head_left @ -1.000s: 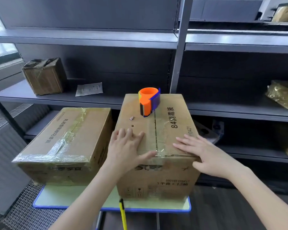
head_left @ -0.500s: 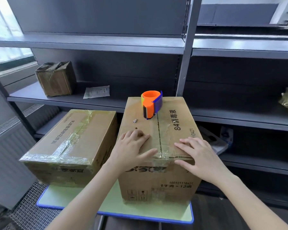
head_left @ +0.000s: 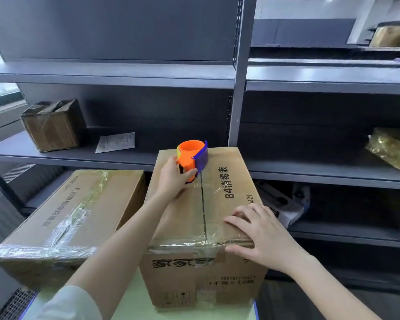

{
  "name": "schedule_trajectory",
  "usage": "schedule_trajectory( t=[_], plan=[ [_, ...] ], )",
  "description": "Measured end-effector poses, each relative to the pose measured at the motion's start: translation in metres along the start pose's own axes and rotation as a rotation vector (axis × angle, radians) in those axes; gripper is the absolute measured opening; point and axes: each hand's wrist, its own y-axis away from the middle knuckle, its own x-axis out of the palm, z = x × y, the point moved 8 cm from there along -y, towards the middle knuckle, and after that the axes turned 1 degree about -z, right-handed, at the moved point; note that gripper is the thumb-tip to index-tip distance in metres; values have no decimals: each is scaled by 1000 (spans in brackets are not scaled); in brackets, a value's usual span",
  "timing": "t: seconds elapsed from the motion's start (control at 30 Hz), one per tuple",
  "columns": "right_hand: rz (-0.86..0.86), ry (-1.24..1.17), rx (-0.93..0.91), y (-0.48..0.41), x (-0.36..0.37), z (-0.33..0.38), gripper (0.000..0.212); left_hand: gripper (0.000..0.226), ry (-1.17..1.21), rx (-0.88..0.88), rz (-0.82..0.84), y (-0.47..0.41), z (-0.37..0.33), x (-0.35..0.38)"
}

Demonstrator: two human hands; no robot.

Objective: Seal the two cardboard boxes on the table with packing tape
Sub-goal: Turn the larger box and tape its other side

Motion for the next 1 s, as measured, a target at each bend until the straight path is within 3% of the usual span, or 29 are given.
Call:
schedule_trajectory(
  t=[0.13, 0.33, 0.47, 0.6, 0.73, 1.0],
  plan=[
    [14, -59, -10, -10, -1, 0, 75, 57, 37, 22, -54, 0, -3, -3],
    [-130, -72, 30, -45, -17, -1, 44, 50, 84, 44, -57, 8, 1, -14],
    [-196, 76, 51, -76, -27, 7, 72, 44, 153, 61, -22, 26, -1, -28],
    [-334, 196, -6, -91, -46, 22, 83, 37, 302, 58, 99, 55, -13, -40],
    [-536, 159, -102, -86, -62, 35, 62, 32, 408, 83, 258, 79, -29, -49],
    [-393, 35, -143, -79, -68, 26, 38, 44, 741, -70, 494, 96, -15, -42]
  ],
)
